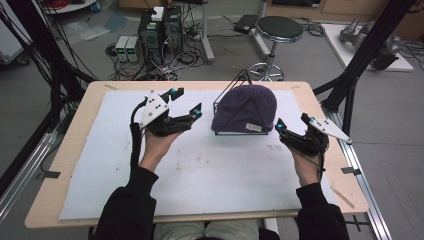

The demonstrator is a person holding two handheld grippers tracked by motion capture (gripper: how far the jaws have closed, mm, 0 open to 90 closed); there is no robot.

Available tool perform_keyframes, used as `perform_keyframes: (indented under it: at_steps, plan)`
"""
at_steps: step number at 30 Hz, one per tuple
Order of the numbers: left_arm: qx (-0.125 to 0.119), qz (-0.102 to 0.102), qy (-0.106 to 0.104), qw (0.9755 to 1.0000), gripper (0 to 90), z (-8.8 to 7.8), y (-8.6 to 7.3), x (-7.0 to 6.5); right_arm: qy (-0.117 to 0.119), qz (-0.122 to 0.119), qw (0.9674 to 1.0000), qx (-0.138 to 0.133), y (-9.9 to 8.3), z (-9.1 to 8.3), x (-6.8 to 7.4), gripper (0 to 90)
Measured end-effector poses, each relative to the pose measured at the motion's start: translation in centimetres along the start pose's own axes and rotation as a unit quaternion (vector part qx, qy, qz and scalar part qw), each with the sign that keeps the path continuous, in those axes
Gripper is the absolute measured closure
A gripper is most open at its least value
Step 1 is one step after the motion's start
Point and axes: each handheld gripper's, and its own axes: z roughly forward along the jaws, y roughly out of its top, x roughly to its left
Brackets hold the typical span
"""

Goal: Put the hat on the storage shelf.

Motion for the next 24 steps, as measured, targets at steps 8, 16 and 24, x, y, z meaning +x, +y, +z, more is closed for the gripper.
perform_keyframes:
  at_steps: [8,16,24]
  plan:
    - [0.003,0.0,0.015,0.9999,25.2,-2.5,-0.3,0.8,0.004,0.003,1.0,-0.007,-0.1,-1.1,-0.5,11.9]
    - [0.004,-0.012,0.035,0.9993,23.7,-5.9,-0.9,1.9,-0.008,0.012,0.9999,-0.005,-0.4,-2.4,-2.2,11.8]
    - [0.014,-0.02,0.069,0.9973,23.1,-9.5,-2.3,3.2,-0.017,0.012,0.9998,0.001,-1.3,-3.3,-2.6,11.8]
